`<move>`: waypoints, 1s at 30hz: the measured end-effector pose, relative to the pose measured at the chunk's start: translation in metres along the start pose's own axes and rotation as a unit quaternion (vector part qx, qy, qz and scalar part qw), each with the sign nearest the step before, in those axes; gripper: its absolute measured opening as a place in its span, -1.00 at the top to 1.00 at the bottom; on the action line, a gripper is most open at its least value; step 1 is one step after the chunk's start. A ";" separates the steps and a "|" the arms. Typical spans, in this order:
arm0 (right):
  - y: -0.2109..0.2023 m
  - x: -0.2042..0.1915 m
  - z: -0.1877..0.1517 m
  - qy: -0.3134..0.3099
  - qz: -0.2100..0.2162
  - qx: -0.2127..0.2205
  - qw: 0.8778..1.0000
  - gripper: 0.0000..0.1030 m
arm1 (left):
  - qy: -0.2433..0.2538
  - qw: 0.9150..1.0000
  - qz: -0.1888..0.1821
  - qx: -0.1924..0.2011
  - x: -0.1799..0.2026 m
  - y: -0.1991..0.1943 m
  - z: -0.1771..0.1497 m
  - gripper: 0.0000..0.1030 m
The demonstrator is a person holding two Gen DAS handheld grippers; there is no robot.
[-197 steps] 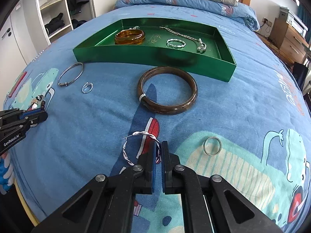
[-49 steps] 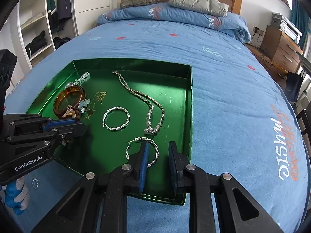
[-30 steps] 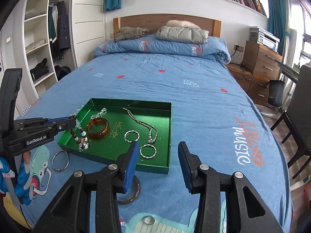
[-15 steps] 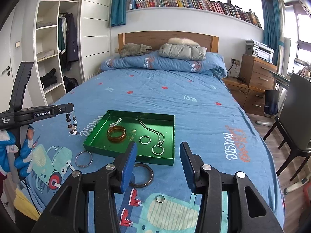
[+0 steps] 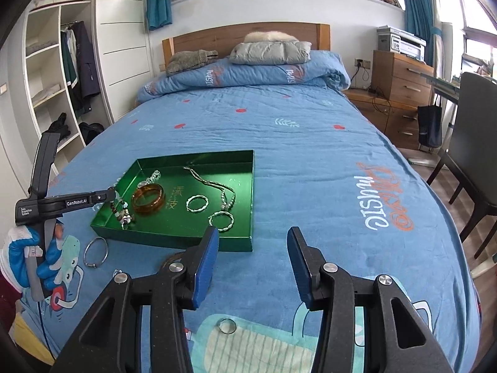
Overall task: Organize jewelry
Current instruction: 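Lower the beaded bracelet into the tray and open the left tool, then move both open tools back toward the remaining jewelry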
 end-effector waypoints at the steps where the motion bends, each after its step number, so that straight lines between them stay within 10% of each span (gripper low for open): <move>1: 0.004 0.003 -0.002 0.003 -0.001 -0.003 1.000 0.12 | -0.002 1.000 0.001 -0.009 -0.002 0.007 -0.004 0.76; 9: 0.007 0.007 -0.009 0.010 -0.004 -0.010 1.000 0.12 | 0.004 0.999 0.000 -0.045 -0.006 0.026 -0.025 0.72; 12: -0.002 0.004 -0.007 0.008 -0.005 -0.006 1.000 0.12 | 0.007 0.999 -0.002 -0.037 -0.004 0.016 -0.023 0.06; 30: -0.103 -0.019 0.019 0.003 -0.004 0.069 0.998 0.01 | -0.009 0.995 -0.008 0.103 -0.012 -0.164 0.029 0.05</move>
Point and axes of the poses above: each gripper's, at about its wrist camera, not at the fingertips, and y roughly the way its jaws point, x to its right, z to its top, the point moved 10 cm from there along y, roughly the way its jaws point, and after that the axes turned 1 degree about z, right-handed, at the moved point
